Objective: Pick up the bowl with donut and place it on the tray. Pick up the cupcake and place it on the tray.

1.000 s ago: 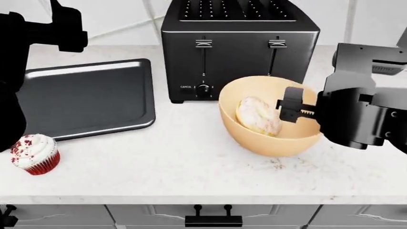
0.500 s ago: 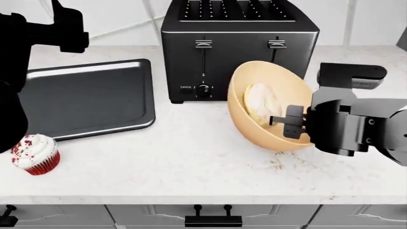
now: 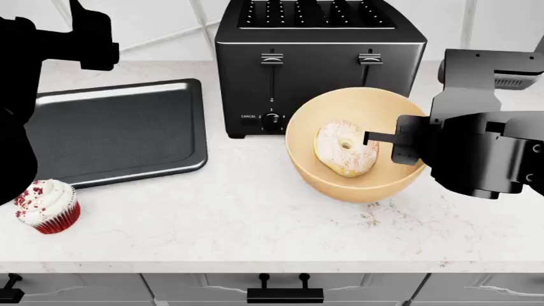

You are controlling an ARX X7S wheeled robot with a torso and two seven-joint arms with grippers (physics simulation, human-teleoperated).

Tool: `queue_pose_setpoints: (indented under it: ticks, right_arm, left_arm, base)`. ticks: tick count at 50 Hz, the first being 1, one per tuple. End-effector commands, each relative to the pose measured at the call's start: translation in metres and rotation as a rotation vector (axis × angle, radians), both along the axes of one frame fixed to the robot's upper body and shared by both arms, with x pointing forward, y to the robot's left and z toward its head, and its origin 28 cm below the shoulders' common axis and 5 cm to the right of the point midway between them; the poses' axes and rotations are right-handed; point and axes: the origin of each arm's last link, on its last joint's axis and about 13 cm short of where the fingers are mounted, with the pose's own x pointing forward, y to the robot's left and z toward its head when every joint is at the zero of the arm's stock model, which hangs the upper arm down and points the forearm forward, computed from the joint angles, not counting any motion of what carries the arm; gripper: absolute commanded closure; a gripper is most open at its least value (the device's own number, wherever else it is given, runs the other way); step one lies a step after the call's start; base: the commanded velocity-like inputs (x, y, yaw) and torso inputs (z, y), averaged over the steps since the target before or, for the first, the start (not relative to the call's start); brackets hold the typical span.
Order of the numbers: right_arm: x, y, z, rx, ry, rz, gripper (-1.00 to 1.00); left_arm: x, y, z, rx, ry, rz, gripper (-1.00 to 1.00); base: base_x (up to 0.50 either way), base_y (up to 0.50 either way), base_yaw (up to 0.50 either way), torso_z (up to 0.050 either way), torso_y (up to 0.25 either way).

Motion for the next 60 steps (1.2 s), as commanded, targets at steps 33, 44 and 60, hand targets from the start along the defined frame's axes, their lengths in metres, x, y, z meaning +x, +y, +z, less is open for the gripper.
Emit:
queue_pose_setpoints:
  ticks: [33, 44, 60]
  right_arm:
    - [-0.036, 0.014, 0.03, 0.19, -0.38, 0.332, 1.0]
    - [-0.05, 0.012, 0.04, 0.126, -0.458, 0.322, 1.0]
    - [-0.053, 0.011, 0.03, 0.012, -0.419, 0.323, 1.0]
  left_arm:
    - [-0.006, 0.006, 0.004, -0.008, -0.011, 0.017, -1.0]
    - [-0.007, 0.009, 0.005, -0.011, -0.015, 0.026, -1.0]
    - [-0.01, 0.014, 0.007, -0.011, -0.016, 0.045, -1.0]
  base:
    - [0.0, 0.0, 0.0, 0.0, 0.0]
    - [0.0, 0.0, 0.0, 0.0, 0.0]
    - [0.0, 0.05, 0.0, 0.0, 0.0]
